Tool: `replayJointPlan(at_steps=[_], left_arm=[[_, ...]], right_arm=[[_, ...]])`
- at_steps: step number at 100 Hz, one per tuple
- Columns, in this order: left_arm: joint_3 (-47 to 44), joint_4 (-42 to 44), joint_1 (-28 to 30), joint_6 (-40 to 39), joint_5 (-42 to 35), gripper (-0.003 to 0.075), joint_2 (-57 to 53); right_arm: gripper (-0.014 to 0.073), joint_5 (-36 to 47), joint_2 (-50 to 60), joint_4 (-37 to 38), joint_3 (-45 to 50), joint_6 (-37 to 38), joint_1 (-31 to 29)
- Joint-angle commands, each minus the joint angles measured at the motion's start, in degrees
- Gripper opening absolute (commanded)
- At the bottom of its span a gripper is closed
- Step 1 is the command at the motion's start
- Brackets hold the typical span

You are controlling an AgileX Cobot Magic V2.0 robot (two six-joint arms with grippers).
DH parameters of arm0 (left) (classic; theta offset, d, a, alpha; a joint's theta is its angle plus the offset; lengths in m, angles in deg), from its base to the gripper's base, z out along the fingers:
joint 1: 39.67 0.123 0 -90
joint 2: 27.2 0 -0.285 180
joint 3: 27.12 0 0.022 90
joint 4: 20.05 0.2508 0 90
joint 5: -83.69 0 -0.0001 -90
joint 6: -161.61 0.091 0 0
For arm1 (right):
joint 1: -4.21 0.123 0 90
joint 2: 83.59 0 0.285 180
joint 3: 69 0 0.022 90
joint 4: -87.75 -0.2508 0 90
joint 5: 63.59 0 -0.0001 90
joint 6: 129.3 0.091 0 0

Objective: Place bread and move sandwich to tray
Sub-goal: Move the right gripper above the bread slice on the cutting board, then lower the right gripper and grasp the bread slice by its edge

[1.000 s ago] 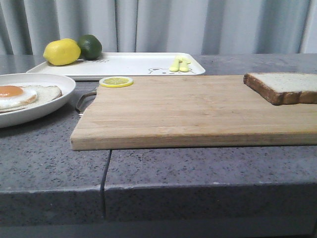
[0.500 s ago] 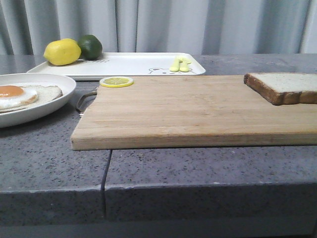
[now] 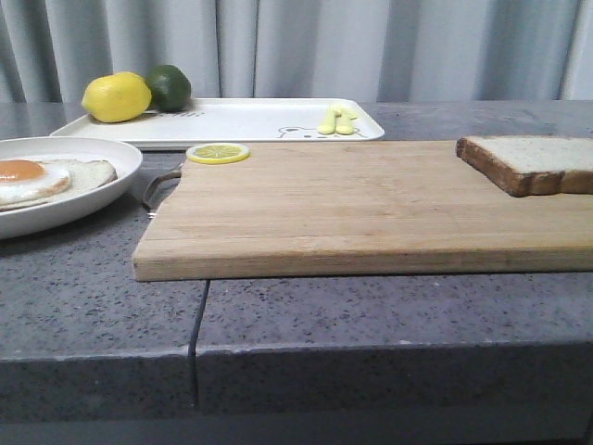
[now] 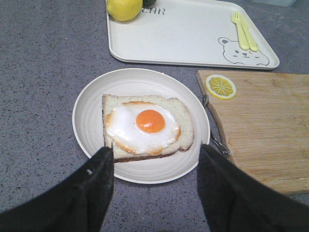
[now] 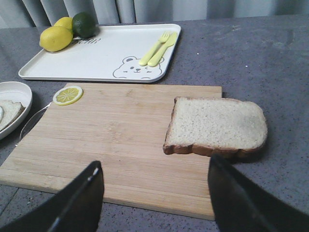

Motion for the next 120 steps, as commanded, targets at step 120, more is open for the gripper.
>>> replayJointPlan(at_steps=[120], left_arm=[[1.77, -1.35, 0.16, 0.0, -3.54, 0.0369, 0.81]], right_arm=[[0.0476, 13.69, -15.28, -22.07, -1.86, -18.94, -9.01]])
